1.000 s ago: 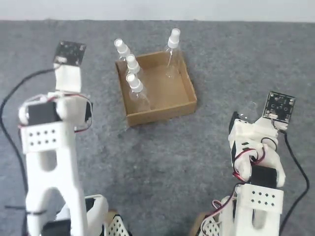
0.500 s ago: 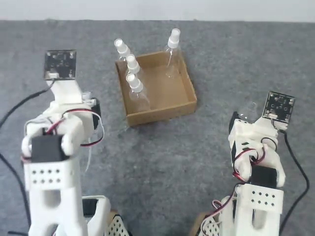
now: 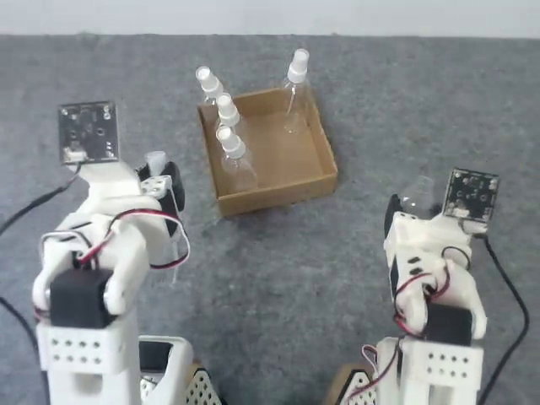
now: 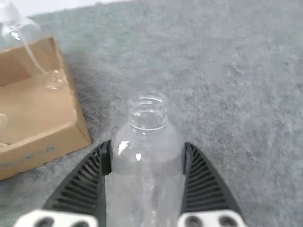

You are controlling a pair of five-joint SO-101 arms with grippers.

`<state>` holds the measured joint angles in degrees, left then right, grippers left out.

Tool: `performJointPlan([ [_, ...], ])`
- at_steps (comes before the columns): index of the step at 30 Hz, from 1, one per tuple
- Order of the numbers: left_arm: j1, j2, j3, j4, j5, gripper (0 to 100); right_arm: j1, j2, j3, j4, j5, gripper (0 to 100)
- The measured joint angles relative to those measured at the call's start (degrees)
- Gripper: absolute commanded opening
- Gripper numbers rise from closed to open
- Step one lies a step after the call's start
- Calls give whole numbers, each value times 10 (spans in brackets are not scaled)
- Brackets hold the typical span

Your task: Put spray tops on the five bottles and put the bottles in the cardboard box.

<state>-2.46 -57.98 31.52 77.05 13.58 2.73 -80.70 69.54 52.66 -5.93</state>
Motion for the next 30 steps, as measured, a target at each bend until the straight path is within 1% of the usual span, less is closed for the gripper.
performJointPlan([
  [5, 26, -28, 0, 0, 37, 10, -24, -63, 27, 1, 14, 20],
  [9, 24, -65, 0, -2, 60, 10, -39, -118, 52, 1, 18, 20],
  [13, 29, -98, 0, -25, 68, 10, -46, -164, 71, 1, 19, 20],
  [17, 26, -101, -1, -29, 84, 10, -52, -212, 88, 1, 19, 23],
  [22, 27, -101, -1, -29, 112, 10, -52, -222, 94, 1, 24, 20],
  [26, 29, -146, -1, -29, 127, 10, -77, -222, 95, 1, 44, 20],
  [30, 29, -174, -1, -40, 130, 10, -79, -222, 95, 5, 49, 20],
])
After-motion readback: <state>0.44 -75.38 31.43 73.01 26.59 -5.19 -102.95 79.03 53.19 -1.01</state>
